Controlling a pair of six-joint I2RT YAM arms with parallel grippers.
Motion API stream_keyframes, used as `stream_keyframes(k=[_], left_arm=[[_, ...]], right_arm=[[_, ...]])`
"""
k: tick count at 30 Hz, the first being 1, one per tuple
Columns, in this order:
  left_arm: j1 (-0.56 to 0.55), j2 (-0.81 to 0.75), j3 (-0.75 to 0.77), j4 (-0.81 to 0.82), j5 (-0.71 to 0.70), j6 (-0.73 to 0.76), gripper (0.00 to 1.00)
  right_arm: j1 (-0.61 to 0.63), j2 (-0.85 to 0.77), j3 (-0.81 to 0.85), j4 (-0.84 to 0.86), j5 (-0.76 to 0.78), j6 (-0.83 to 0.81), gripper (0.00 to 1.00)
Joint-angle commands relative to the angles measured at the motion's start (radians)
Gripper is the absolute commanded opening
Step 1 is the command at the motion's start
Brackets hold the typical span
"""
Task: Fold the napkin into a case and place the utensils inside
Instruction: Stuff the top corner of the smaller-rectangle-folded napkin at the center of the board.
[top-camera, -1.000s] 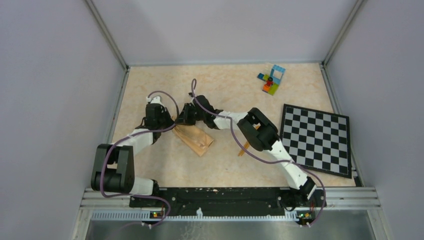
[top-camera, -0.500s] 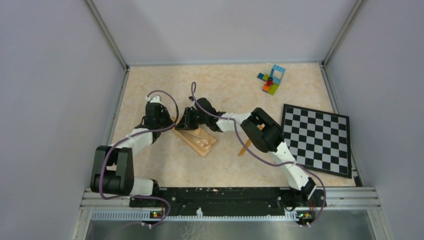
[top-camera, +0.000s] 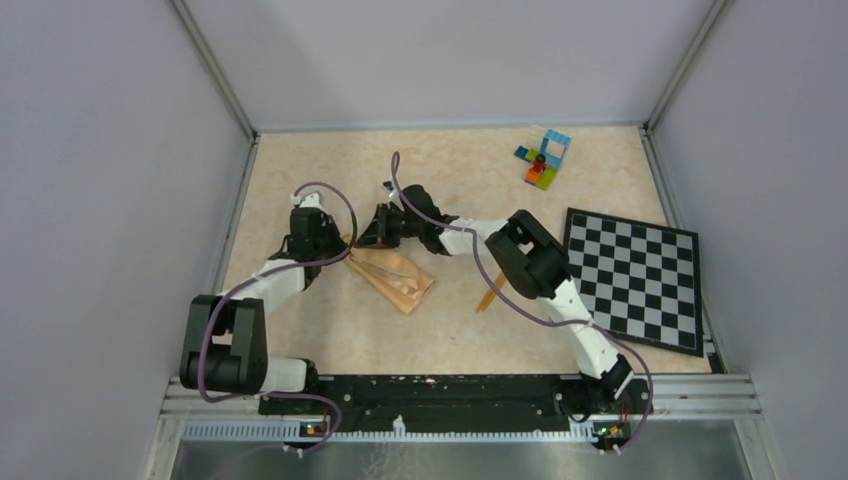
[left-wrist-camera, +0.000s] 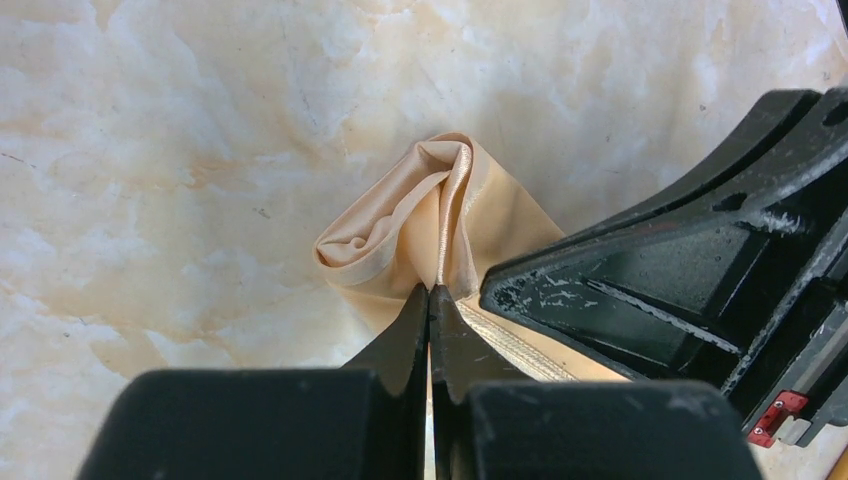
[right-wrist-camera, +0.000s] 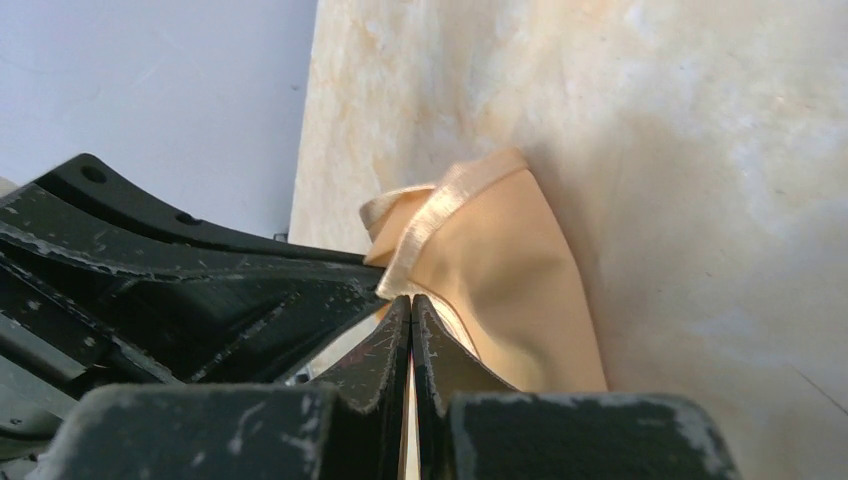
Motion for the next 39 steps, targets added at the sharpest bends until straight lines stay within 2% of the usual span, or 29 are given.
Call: stream_keyframes(k=[1,12,18,22,25,29,33,39], left_arm=[[0.000,-0.037,-0.012,0.054,0.023,0.016,0.00],[-0.001,-0.030,-0.012,0.076,0.057,-0.003,0.00],[-0.001,-0.030,-0.025,0.090,0.057,-0.025,0.00],[0.000,-0.009,-0.026,0.064,0.029,-0.034,0.01],[0.005,-0.018,-0.019,0.024,-0.013,-0.014,0.04],[0.009,-0.052,-0.038,0.031,-0.023,-0.004,0.09],[0.010,-0.050,-0.040,0.031,-0.015,0.003,0.13],[0.010,-0.042,-0.027,0.025,0.040,0.003,0.32]], right_arm=[[0.010,0.032,0.078,0.048,-0.028,0.022,0.00],[0.070,0.122,0.137,0.068,0.012,0.103,0.00],[0.092,0.147,0.096,0.131,0.070,0.166,0.00],[0.086,0.183,0.243,0.035,0.018,0.088,0.00],[0.061,0.097,0.151,0.009,-0.001,0.058,0.00],[0.016,-0.019,0.025,0.020,-0.097,0.017,0.08],[-0.007,-0.115,-0.029,-0.072,-0.126,-0.106,0.16],[-0.019,-0.201,-0.057,-0.246,-0.053,-0.318,0.22]])
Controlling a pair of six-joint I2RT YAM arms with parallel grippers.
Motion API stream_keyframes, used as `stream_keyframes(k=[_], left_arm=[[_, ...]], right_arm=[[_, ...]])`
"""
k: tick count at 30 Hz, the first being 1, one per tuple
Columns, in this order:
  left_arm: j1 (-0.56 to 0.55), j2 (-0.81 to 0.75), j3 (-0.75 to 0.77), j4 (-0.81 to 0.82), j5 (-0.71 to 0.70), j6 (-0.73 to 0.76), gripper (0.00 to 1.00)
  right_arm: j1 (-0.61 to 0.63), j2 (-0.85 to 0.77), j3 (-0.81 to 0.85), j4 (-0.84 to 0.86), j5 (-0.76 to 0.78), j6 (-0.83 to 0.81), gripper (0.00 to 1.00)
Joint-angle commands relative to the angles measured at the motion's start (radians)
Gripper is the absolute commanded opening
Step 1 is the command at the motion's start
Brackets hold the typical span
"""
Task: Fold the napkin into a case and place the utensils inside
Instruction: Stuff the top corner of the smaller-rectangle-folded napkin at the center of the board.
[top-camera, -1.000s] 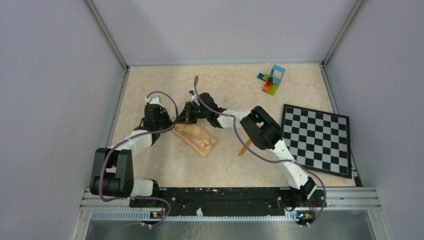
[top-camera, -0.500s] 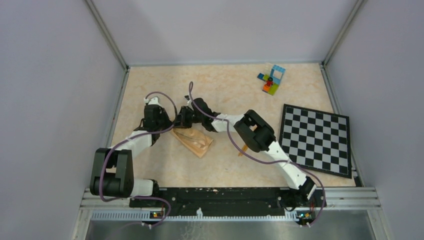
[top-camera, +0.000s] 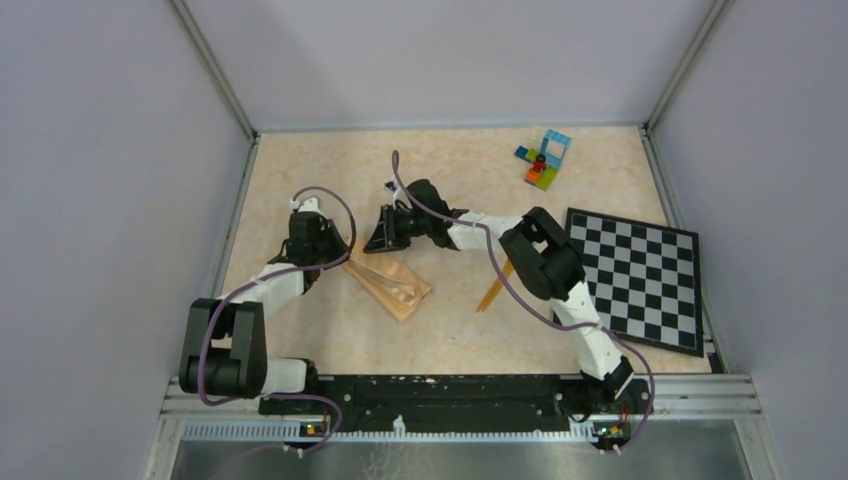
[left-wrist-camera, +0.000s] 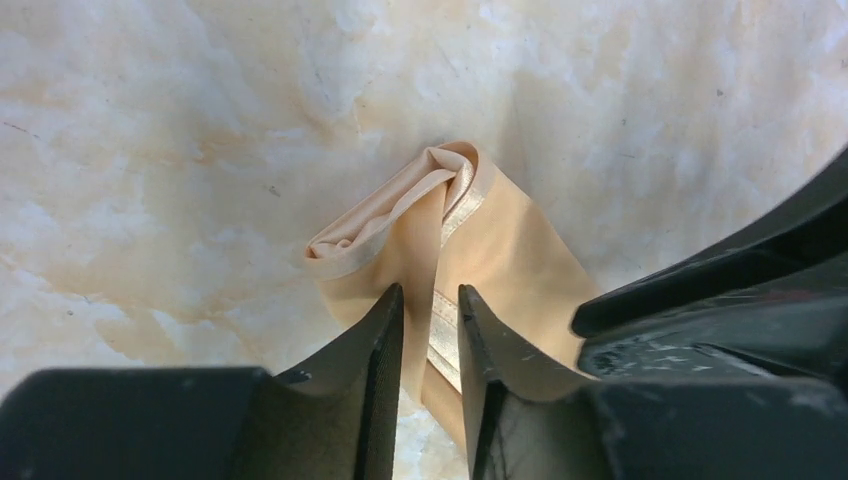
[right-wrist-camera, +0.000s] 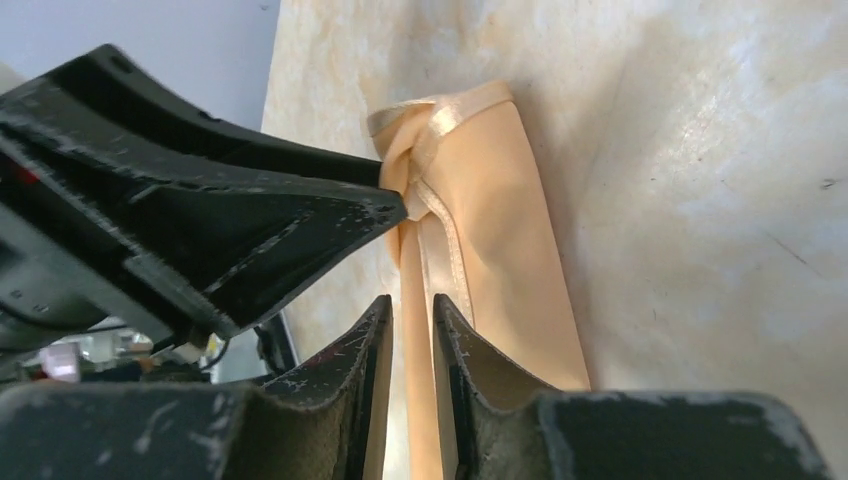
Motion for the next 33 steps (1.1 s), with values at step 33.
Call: stream_keyframes(k=[33], left_arm=[[0.260,-0.029,-0.089,0.024,0.213,-0.256,0.54]], right_arm=[[0.037,0.108,0.151,0.049,-0.003,-0.002,0.03]])
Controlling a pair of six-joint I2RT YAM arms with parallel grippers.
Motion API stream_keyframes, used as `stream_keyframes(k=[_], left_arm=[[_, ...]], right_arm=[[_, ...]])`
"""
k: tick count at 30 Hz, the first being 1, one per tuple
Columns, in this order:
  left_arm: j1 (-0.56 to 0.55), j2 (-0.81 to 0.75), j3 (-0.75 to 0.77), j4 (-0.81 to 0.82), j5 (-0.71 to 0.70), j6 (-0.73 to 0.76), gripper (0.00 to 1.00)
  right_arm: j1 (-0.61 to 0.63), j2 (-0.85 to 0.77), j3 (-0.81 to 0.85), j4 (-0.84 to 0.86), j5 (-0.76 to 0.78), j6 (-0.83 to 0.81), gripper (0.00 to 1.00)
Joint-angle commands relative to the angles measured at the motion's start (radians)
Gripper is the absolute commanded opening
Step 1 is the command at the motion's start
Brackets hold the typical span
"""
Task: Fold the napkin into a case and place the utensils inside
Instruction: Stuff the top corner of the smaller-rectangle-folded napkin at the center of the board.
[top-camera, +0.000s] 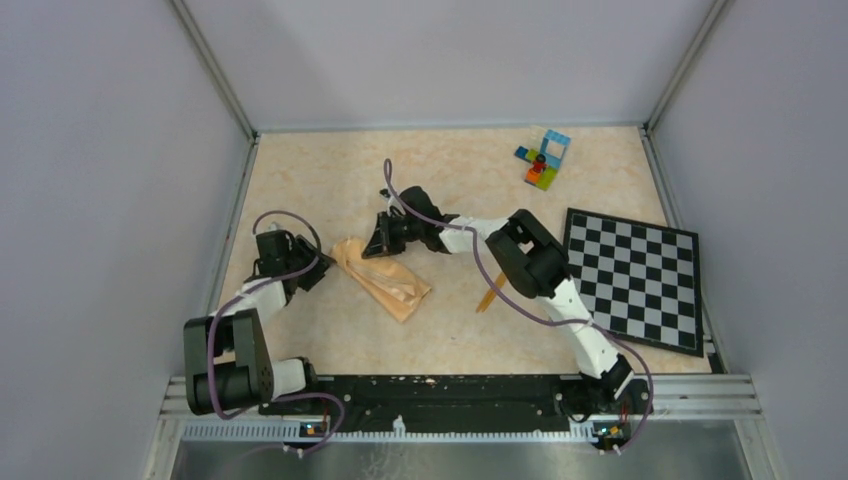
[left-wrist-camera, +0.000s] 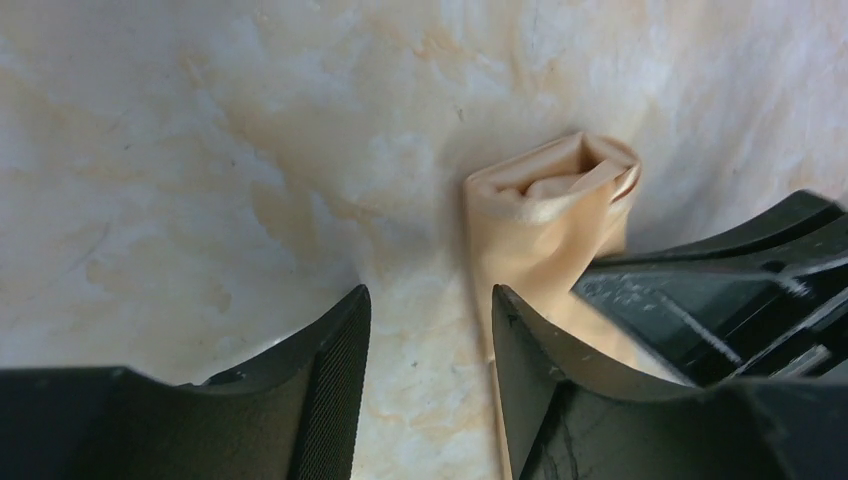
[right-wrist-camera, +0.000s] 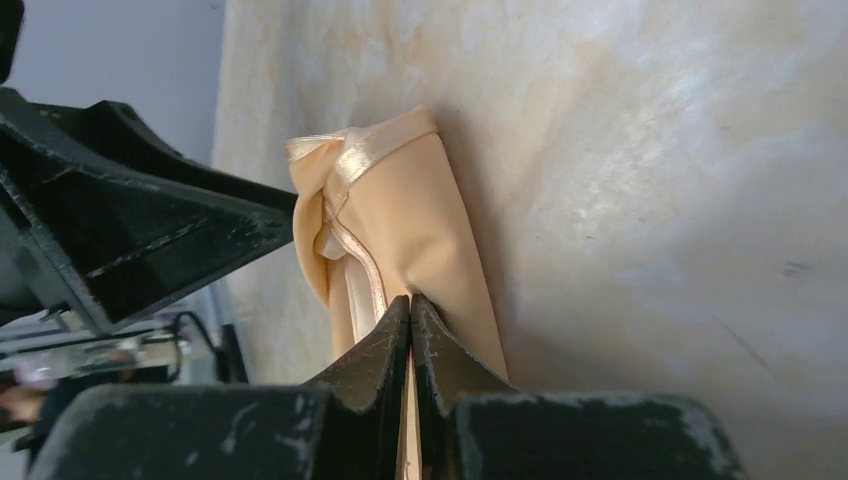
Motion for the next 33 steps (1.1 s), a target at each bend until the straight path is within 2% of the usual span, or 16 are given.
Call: stream_keyframes(k=[1,7,16,22,26,28,33], left_arm=[[0.008,0.075,0.030,0.117,0.058,-0.015,0.52],[0.008,0.155,0.046,0.180,0.103,-0.035,0.48],[0.007,0.161,0.019,0.211,0.137,-0.038,0.41],[0.002,0.181,-0.009,0.263,0.173,-0.024,0.37],[0.003,0.179,0.029,0.228,0.177,0.019,0.41],[0.003,0.157,0.041,0.187,0.149,0.036,0.45],[0.017,0.064,0.016,0.151,0.079,0.034,0.54]], right_arm=[[0.037,0.045,0.080,0.082,-0.033,0.094,0.03],[0.051,0.091,0.114,0.086,-0.018,0.134,0.00],[0.066,0.144,0.186,0.067,0.037,0.190,0.00],[0.088,0.244,0.378,-0.002,0.084,0.244,0.00],[0.114,0.240,0.404,-0.004,0.079,0.251,0.00],[0.108,0.218,0.405,-0.060,0.078,0.213,0.00],[0.061,0.075,0.205,-0.010,0.073,0.154,0.04]])
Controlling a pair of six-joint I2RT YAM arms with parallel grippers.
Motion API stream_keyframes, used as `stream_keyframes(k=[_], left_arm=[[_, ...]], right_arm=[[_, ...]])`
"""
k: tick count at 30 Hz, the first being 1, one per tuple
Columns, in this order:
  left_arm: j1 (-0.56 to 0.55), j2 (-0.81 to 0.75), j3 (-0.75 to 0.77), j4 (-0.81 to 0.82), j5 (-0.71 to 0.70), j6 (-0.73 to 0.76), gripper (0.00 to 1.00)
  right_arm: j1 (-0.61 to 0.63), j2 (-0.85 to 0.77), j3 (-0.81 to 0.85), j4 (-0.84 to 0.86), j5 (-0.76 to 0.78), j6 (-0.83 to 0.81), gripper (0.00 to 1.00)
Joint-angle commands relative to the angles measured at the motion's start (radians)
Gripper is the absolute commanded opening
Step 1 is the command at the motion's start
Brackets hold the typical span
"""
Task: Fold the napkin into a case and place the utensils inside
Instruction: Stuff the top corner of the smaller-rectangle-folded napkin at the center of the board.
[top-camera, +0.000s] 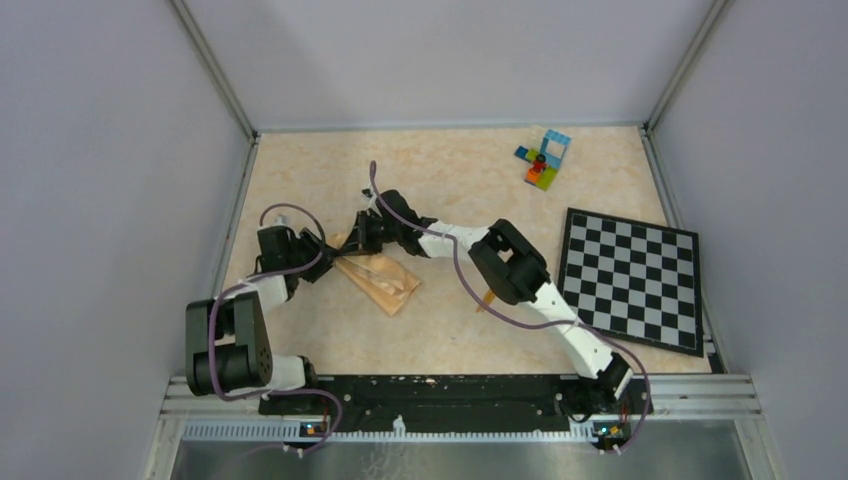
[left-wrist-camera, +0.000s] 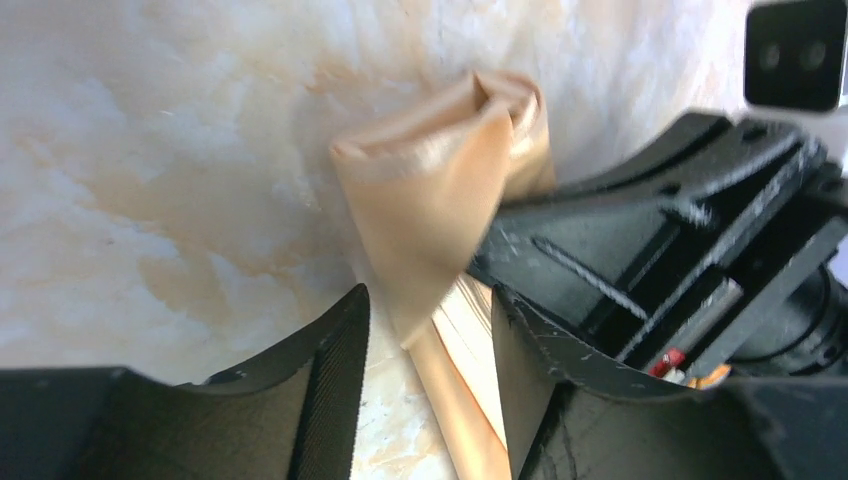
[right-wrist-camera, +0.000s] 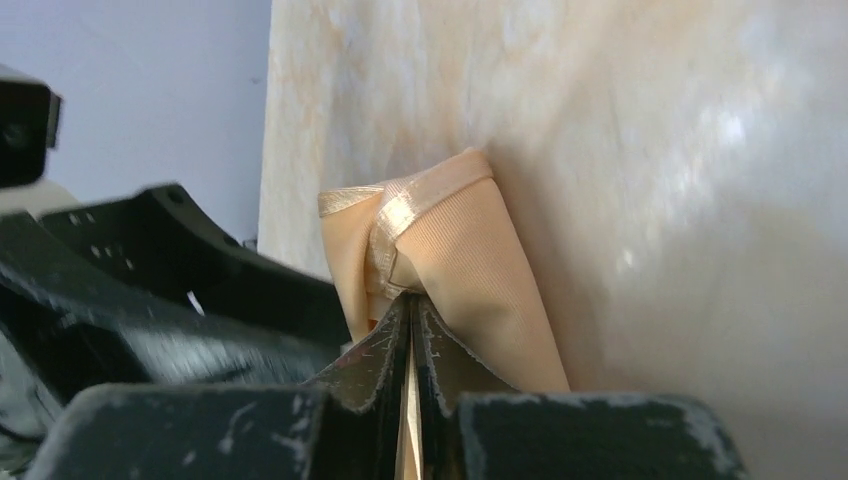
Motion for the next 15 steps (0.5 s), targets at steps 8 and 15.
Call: stream_keyframes(k=[8,15], left_arm=[[0.060,-0.072,-0.007,-0.006,-0.059,-0.001,0.50],[0.054,0.033,-0.004,0.036,0.001,-0.006,0.44]], right_arm=[[-0.036,-0.215,-0.242,0.050,-0.064,-0.089,0.06],[-0.020,-0.122,-0.158,0.013,-0.040,-0.086,0.03]])
